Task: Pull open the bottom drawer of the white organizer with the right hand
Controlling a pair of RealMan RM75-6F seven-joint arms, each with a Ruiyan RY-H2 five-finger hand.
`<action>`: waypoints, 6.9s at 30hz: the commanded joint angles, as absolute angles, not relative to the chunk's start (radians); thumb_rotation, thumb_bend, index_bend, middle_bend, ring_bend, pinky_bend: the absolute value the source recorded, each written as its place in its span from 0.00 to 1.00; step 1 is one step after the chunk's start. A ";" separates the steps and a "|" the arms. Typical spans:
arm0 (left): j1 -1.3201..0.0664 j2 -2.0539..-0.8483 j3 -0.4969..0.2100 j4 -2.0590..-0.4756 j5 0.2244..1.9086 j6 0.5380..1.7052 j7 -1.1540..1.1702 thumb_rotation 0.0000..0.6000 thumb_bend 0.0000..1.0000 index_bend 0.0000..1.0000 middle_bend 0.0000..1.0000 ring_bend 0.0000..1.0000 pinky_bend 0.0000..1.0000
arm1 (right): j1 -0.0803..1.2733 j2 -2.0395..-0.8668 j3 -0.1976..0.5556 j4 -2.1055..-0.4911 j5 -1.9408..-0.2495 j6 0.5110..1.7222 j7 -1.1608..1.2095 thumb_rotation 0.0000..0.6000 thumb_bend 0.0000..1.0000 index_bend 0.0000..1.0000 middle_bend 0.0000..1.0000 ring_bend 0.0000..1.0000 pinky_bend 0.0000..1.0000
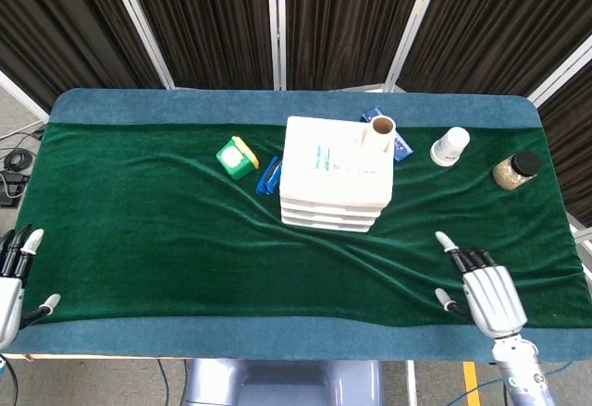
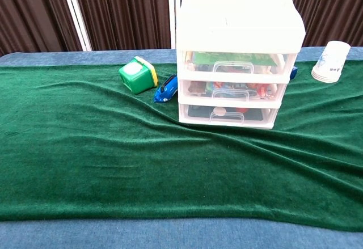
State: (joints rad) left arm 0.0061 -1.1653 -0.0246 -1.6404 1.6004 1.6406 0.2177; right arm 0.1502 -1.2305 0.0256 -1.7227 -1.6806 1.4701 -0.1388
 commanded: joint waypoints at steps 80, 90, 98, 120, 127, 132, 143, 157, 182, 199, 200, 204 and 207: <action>0.011 -1.132 -0.043 -1.636 1.584 1.656 0.132 1.00 0.00 0.00 0.00 0.00 0.00 | 0.486 -1.865 0.300 -1.483 -1.072 0.943 0.352 1.00 0.59 0.12 0.92 0.97 0.83; 0.011 -1.128 -0.044 -1.636 1.583 1.656 0.121 1.00 0.00 0.00 0.00 0.00 0.00 | 0.491 -1.882 0.310 -1.468 -1.088 0.964 0.359 1.00 0.59 0.12 0.92 0.97 0.83; 0.012 -1.129 -0.041 -1.639 1.588 1.657 0.128 1.00 0.00 0.00 0.00 0.00 0.00 | 0.483 -1.877 0.306 -1.487 -1.094 0.989 0.345 1.00 0.59 0.12 0.92 0.97 0.83; 0.009 -1.129 -0.040 -1.637 1.583 1.646 0.125 1.00 0.00 0.00 0.00 0.00 0.00 | 0.495 -1.887 0.315 -1.457 -1.079 0.948 0.377 1.00 0.60 0.22 0.92 0.97 0.83; 0.010 -1.128 -0.040 -1.639 1.584 1.649 0.127 1.00 0.00 0.00 0.00 0.00 0.00 | 0.490 -1.871 0.311 -1.482 -1.082 0.944 0.380 1.00 0.61 0.30 0.92 0.97 0.83; 0.010 -1.129 -0.039 -1.639 1.586 1.649 0.131 1.00 0.00 0.00 0.00 0.00 0.00 | 0.477 -1.853 0.300 -1.510 -1.089 0.952 0.386 1.00 0.61 0.30 0.93 0.97 0.83; 0.011 -1.131 -0.036 -1.641 1.592 1.653 0.138 1.00 0.00 0.00 0.00 0.00 0.00 | 0.446 -1.809 0.267 -1.556 -1.121 0.958 0.415 1.00 0.61 0.30 0.92 0.97 0.83; 0.011 -1.134 -0.040 -1.638 1.587 1.653 0.141 1.00 0.00 0.00 0.00 0.00 0.00 | 0.400 -1.817 0.161 -1.545 -1.425 1.227 0.250 1.00 0.59 0.26 0.91 0.97 0.83; 0.012 -1.136 -0.038 -1.644 1.585 1.651 0.158 1.00 0.00 0.00 0.00 0.00 0.00 | 0.437 -1.768 0.220 -1.592 -1.288 1.257 -0.397 1.00 0.57 0.22 0.91 0.96 0.83; 0.012 -1.135 -0.040 -1.647 1.581 1.648 0.162 1.00 0.00 0.00 0.00 0.00 0.00 | 0.452 -1.756 0.227 -1.625 -1.222 1.253 -0.424 1.00 0.57 0.23 0.91 0.96 0.83; 0.012 -1.135 -0.040 -1.647 1.581 1.648 0.163 1.00 0.00 0.00 0.00 0.00 0.00 | 0.452 -1.755 0.225 -1.626 -1.225 1.255 -0.422 1.00 0.57 0.23 0.91 0.96 0.83; 0.012 -1.135 -0.039 -1.648 1.582 1.649 0.163 1.00 0.00 0.00 0.00 0.00 0.00 | 0.452 -1.758 0.221 -1.624 -1.235 1.266 -0.418 1.00 0.57 0.23 0.91 0.96 0.83; 0.013 -1.135 -0.039 -1.648 1.582 1.650 0.162 1.00 0.00 0.00 0.00 0.00 0.00 | 0.452 -1.756 0.219 -1.626 -1.230 1.268 -0.420 1.00 0.57 0.23 0.91 0.96 0.83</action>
